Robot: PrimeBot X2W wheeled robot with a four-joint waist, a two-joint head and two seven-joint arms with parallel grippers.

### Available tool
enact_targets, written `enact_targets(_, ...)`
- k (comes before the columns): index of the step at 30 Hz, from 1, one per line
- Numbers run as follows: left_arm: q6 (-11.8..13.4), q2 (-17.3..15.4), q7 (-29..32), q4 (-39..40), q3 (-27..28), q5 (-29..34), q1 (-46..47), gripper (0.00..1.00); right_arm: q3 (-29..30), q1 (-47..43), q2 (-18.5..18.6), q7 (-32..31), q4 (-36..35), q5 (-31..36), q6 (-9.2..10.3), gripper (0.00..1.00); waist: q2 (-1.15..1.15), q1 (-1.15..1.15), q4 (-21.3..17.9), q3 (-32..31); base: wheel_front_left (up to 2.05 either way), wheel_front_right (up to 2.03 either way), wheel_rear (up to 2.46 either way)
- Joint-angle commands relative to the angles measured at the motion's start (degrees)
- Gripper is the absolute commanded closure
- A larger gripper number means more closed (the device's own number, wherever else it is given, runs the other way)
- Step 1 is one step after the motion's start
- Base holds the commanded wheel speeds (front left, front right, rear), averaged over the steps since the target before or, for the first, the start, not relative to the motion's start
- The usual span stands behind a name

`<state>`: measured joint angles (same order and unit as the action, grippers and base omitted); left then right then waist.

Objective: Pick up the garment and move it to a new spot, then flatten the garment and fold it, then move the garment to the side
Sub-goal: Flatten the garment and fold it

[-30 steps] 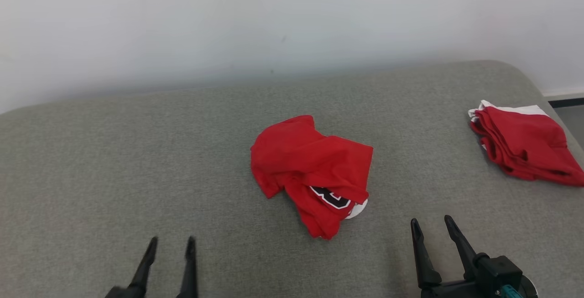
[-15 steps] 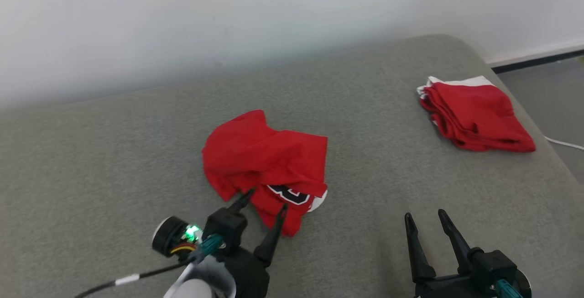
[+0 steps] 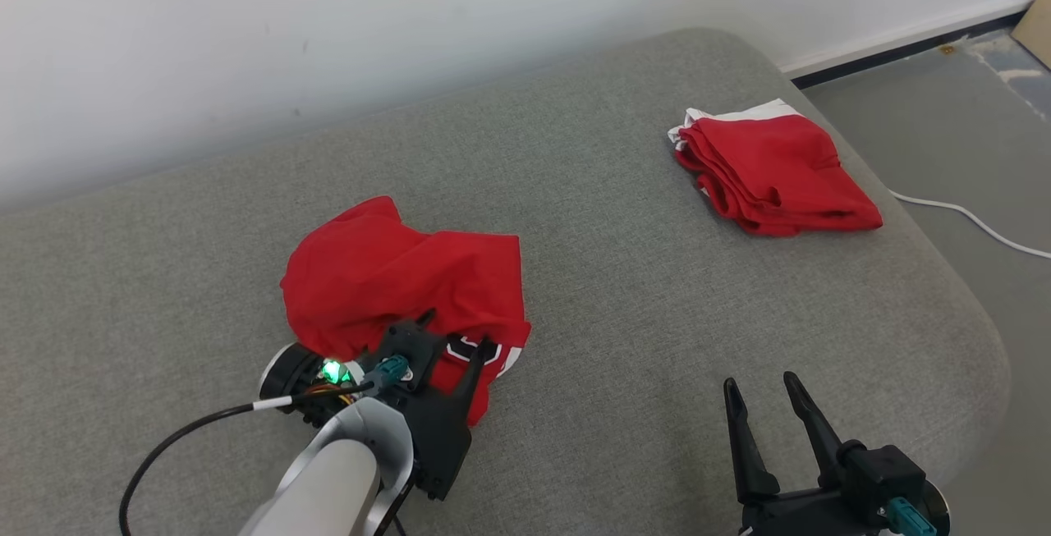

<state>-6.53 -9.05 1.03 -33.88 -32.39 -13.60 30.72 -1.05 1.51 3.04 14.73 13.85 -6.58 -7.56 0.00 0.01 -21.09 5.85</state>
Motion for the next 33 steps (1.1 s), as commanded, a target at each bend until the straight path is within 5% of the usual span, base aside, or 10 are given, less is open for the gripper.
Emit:
enact_targets(1, 0.3, 0.3, -0.6, -0.5, 0.3, -0.3, 0.9, 0.0, -0.1, 0.4, -0.2, 0.4, 0.1, -0.4, 0.13, 0.0, 0.0, -0.01, -0.3, 0.3, 0.0, 0.0, 0.0)
enact_targets(2, 0.5, 0.5, -1.3, -0.9, 0.4, -0.4, 1.3, 0.12, 0.0, 0.4, -0.2, 0.4, 0.1, -0.4, 0.13, 0.0, 0.0, -0.01, -0.3, 0.4, 0.0, 0.0, 0.0)
enact_targets(3, 0.5, 0.7, -1.8, -1.4, 0.5, -0.5, 1.7, 0.7, 0.0, 0.3, -0.3, 0.4, 0.2, -0.4, 0.13, 0.0, 0.0, -0.01, -0.2, 0.4, 0.0, 0.0, 0.0)
enact_targets(4, 0.6, 1.0, -2.1, -2.0, 0.4, -0.5, 2.1, 1.0, 0.1, 0.4, -0.3, 0.4, 0.2, -0.4, 0.13, 0.0, 0.0, -0.01, -0.1, 0.5, 0.0, 0.0, 0.0)
enact_targets(16, -0.3, 5.4, -8.4, -3.5, 0.0, -4.4, 12.8, 1.0, -0.3, 1.4, -0.3, 0.5, 0.6, -1.0, 0.13, 0.0, 0.0, -0.01, 1.3, 1.1, 0.0, 0.0, 0.0)
enact_targets(23, -0.6, 6.2, -14.8, 5.6, -0.6, -16.3, 23.3, 1.0, -0.5, 1.7, -0.3, 0.5, 0.6, -0.8, 0.13, 0.0, 0.0, -0.01, 1.9, 0.8, 0.0, 0.0, 0.0)
enact_targets(27, 2.3, 6.1, -16.1, 11.6, 0.4, -22.8, 26.0, 1.0, -0.1, 1.3, -0.3, 0.5, 0.4, -0.9, 0.13, 0.0, 0.0, -0.01, 2.9, 0.8, 0.0, 0.0, 0.0)
enact_targets(33, 6.8, 4.0, -16.2, 10.9, 4.0, -21.4, 17.2, 1.0, 0.5, 0.6, -0.3, 0.5, -0.2, -1.2, 0.13, 0.0, 0.0, -0.01, 6.2, 1.5, 0.0, 0.0, 0.0)
